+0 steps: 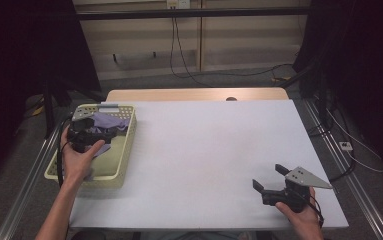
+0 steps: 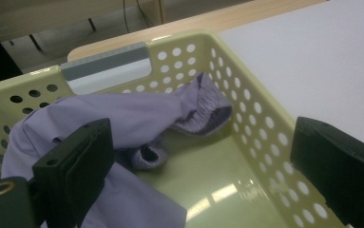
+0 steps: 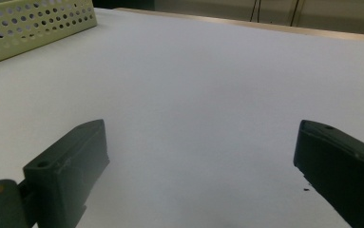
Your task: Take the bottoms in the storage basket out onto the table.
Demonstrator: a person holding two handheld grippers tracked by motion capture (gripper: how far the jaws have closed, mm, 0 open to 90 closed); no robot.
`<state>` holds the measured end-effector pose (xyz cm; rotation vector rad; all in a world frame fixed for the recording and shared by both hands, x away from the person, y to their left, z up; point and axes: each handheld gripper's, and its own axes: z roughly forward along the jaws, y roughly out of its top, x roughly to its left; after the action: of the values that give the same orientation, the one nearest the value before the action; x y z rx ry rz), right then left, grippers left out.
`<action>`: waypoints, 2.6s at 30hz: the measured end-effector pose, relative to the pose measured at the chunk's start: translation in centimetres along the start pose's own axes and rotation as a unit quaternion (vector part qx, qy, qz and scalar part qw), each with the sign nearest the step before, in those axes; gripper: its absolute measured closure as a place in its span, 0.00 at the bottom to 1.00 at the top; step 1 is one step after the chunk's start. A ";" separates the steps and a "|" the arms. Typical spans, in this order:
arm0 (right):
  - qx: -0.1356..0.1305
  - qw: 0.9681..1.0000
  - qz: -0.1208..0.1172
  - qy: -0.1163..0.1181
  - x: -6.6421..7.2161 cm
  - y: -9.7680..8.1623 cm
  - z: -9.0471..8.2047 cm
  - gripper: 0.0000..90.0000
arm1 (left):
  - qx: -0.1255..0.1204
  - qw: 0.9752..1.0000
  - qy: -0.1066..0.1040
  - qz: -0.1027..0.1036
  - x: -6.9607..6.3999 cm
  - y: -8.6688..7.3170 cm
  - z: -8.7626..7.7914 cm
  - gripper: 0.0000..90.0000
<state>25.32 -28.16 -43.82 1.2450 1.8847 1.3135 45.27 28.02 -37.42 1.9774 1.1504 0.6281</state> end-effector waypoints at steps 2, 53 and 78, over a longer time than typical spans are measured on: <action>0.000 1.000 -0.001 0.000 0.0 0.0 0.0 0.05 | -0.002 1.000 0.005 -0.002 0.2 0.1 0.2 0.08; 0.013 1.000 -0.002 0.009 0.1 -0.1 0.3 0.05 | 0.107 0.991 0.063 -0.049 6.0 0.2 6.4 0.09; 0.016 1.000 -0.005 0.016 0.2 -0.1 0.4 0.04 | 0.210 0.975 0.049 -0.059 5.9 -0.8 8.6 0.33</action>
<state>25.51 -27.83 -44.04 1.2361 1.9381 1.3103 53.78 30.35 -42.96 2.2228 1.5509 0.4496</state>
